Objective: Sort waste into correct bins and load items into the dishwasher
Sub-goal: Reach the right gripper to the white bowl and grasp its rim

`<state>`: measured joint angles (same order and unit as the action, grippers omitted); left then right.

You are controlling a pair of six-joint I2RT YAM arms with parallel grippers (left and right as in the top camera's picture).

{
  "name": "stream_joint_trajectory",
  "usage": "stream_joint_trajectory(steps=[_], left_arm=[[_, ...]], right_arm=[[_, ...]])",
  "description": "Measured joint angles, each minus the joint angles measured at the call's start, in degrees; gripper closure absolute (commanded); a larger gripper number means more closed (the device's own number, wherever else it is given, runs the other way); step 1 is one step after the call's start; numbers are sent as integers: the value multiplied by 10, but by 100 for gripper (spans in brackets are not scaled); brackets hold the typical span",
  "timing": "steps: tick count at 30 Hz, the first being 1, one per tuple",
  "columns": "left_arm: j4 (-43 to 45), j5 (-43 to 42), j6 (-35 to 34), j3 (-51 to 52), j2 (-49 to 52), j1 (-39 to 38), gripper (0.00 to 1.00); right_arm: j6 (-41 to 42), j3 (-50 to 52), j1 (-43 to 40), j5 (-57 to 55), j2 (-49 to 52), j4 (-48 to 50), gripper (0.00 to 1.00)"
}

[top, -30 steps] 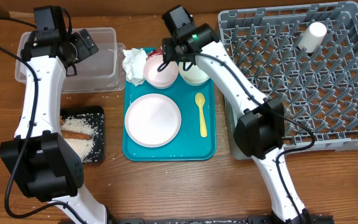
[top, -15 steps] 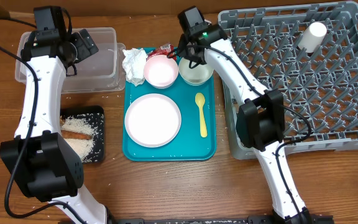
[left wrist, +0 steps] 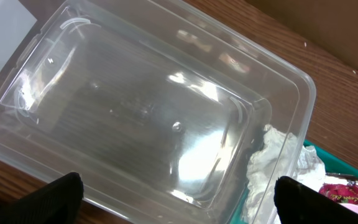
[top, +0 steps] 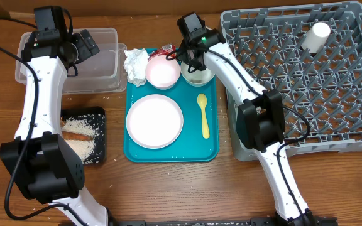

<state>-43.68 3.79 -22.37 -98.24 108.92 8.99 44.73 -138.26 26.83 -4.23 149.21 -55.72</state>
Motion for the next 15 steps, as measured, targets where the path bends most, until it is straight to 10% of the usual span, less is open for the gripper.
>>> stream_joint_trajectory(steps=[15], left_arm=[[0, 0, 0, 0, 0, 0, 0]], right_arm=[[-17, -33, 10, 12, 3, -46, 93]])
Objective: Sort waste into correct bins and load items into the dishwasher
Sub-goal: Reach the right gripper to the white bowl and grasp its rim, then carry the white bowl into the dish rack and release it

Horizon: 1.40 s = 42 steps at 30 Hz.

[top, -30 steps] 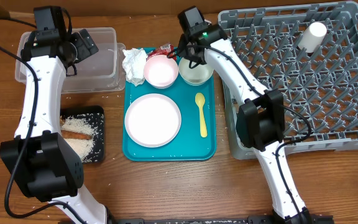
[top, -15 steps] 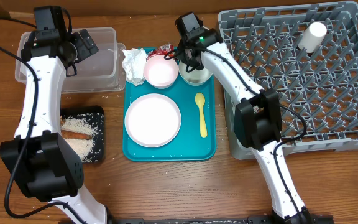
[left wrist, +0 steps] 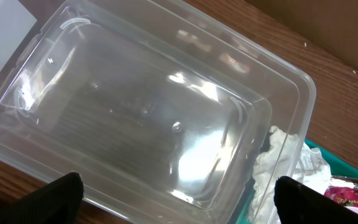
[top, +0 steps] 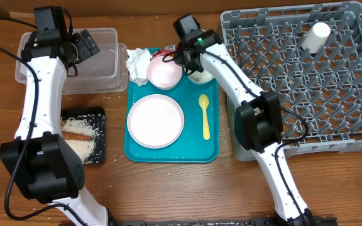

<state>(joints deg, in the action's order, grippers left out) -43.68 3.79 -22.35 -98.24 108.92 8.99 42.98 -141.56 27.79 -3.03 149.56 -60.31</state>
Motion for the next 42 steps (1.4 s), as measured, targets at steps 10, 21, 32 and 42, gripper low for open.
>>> stream_joint_trajectory(steps=[10, 21, 32, 42], left_arm=[[0, 0, 0, 0, 0, 0, 0], [0, 0, 0, 0, 0, 0, 0], [0, 0, 0, 0, 0, 0, 0], [0, 0, 0, 0, 0, 0, 0]], right_arm=[[-62, -218, -8, -3, 6, -120, 96], [-127, -370, -192, 19, -50, -306, 96], [-344, -372, -556, 462, -50, -368, 96], [-434, -266, -520, 651, -21, -334, 96]])
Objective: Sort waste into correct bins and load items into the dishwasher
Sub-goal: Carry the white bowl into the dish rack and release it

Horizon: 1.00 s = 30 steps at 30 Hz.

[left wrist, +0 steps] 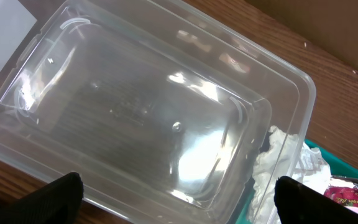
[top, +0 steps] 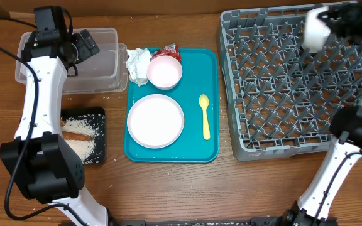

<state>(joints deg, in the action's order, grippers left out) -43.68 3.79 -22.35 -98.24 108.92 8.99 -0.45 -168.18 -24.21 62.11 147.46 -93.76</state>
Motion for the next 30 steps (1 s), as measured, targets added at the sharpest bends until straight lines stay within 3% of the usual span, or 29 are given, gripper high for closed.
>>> stream_joint_trajectory(steps=[9, 14, 18, 24, 30], left_arm=[[0, 0, 0, 0, 0, 0, 0], [0, 0, 0, 0, 0, 0, 0], [0, 0, 0, 0, 0, 0, 0], [0, 0, 0, 0, 0, 0, 0], [0, 0, 0, 0, 0, 0, 0]], right_arm=[[8, 152, -5, 37, 12, 23, 96], [28, 170, -40, 52, 12, 41, 95], [54, 172, -70, 11, 12, 36, 72], [96, 175, -85, -139, 12, 34, 64], [150, 155, -82, -298, -10, 24, 26]])
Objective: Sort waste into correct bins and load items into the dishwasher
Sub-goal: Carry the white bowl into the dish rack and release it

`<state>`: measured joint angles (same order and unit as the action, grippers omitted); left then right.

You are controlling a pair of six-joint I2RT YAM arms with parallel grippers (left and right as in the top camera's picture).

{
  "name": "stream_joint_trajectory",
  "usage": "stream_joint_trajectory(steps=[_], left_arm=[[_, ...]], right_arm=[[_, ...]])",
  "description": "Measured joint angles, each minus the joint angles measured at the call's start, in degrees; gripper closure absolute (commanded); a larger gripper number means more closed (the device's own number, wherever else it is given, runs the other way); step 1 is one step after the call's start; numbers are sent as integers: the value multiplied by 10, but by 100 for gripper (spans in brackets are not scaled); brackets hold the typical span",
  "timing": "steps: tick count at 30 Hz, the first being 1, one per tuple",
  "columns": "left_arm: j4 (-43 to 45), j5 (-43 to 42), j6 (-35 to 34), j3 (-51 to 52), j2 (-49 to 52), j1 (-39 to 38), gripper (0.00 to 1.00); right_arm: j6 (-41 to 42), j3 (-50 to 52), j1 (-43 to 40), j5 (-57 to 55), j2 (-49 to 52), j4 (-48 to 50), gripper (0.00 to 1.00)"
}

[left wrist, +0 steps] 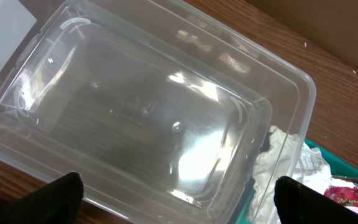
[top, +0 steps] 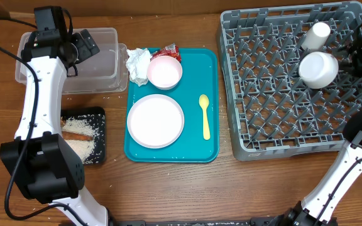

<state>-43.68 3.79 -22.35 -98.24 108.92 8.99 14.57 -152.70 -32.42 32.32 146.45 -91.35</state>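
A white bowl (top: 318, 69) hangs upside down over the right part of the grey dish rack (top: 275, 94), with my right gripper (top: 340, 63) shut on its rim. A white cup (top: 320, 31) stands in the rack's far corner. On the teal tray (top: 213, 147) lie a pink bowl (top: 164, 73), a white plate (top: 155, 120), a yellow spoon (top: 203, 115), a crumpled napkin (top: 136, 63) and a red wrapper (top: 168, 51). My left gripper (top: 83, 44) (left wrist: 179, 199) is open and empty above the clear plastic bin (top: 102, 72) (left wrist: 135, 118).
A black tray (top: 99, 113) holding rice and a brown piece of food sits at the front left. Scattered rice grains lie on the wooden table around it. In the left wrist view the napkin (left wrist: 278, 158) presses against the bin's wall.
My right gripper has moved from the rack's far right corner toward me. The white bowl now hangs inverted over the rack's right side, clear of the cup. The left arm is unchanged.
My right gripper was at the white bowl on the tray's far right corner, then the bowl sat a little further left beside the pink bowl. Later the bowl was gone from the tray and the gripper was over the rack's far corner. Now it holds the bowl over the rack.
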Motion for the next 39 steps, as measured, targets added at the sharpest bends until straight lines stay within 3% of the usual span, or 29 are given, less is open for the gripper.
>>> stream_joint_trajectory(steps=[5, 7, 8, 9, 12, 14, 17, 25, 39], left_arm=[[0, 0, 0, 0, 0, 0, 0], [0, 0, 0, 0, 0, 0, 0], [0, 0, 0, 0, 0, 0, 0], [0, 0, 0, 0, 0, 0, 0], [0, 0, 0, 0, 0, 0, 0], [0, 0, 0, 0, 0, 0, 0], [0, 0, 0, 0, 0, 0, 0], [0, 0, 0, 0, 0, 0, 0], [0, 0, 0, 0, 0, 0, 0]], right_arm=[[37, -22, 1, -95, -90, -6, 25], [42, -28, 6, -112, -124, -9, 30], [45, -31, 12, -121, -141, -11, 35], [45, -33, 27, -134, -152, -14, 51], [49, -33, 64, -168, -154, -21, 77], [47, 3, 120, -220, -153, -12, 90], [59, 64, 161, -260, -151, 4, 96], [64, 205, 158, -301, -145, 63, 96], [55, 205, 103, -348, -144, 116, 96]])
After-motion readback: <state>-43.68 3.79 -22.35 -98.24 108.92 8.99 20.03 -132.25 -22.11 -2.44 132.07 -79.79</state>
